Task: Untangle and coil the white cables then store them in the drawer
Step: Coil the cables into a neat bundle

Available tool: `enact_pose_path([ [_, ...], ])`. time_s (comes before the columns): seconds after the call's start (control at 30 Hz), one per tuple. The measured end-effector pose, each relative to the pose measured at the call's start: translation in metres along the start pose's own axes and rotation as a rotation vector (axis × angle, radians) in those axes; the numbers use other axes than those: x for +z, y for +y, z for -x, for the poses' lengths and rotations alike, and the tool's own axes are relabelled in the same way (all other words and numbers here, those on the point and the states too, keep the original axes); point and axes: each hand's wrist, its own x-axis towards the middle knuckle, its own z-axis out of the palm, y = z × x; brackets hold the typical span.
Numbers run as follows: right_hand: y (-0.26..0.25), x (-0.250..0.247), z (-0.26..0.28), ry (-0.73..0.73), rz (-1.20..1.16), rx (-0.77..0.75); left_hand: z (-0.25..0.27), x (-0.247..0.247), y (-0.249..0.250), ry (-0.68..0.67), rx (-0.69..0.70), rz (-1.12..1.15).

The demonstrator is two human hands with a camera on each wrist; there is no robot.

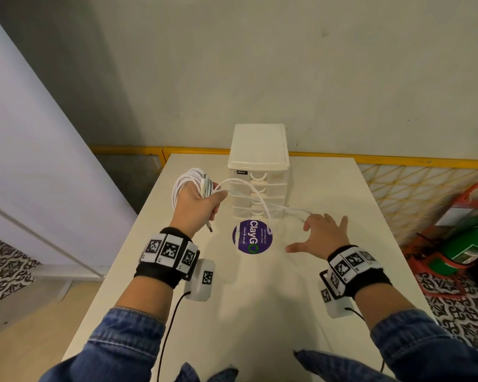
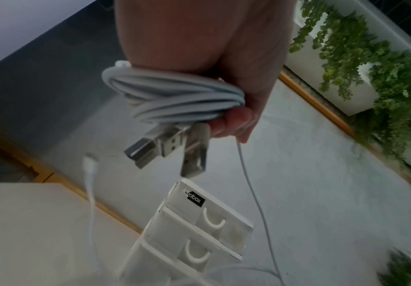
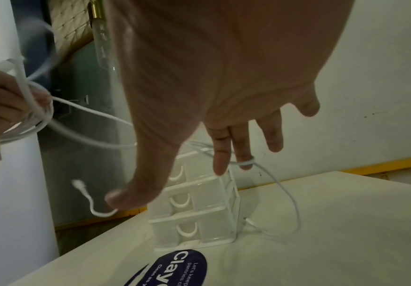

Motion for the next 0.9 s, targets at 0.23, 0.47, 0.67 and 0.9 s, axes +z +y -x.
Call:
enact_pose_path([
  [0.23,0.015,0.012,-0.003,0.302,-0.252,-0.038,-0.004,-0.007,-0.003,0.076,-0.064,0.008],
  [0.47,0.021,0.016,0.004,0.230,-1.264,0.267,-0.005,-0.020,-0.016,0.108,-0.157,-0.052],
  [0.67,0.015,0.017,0.002,0.110,-1.199,0.269,-0.006,-0.017,-0.022,0.082,-0.205,-0.209],
  [0.9,-0.055,-0.027,0.022,0.033,-1.112,-0.320,0.001,0.021,-0.004,-0.088,-0.109,-0.344],
])
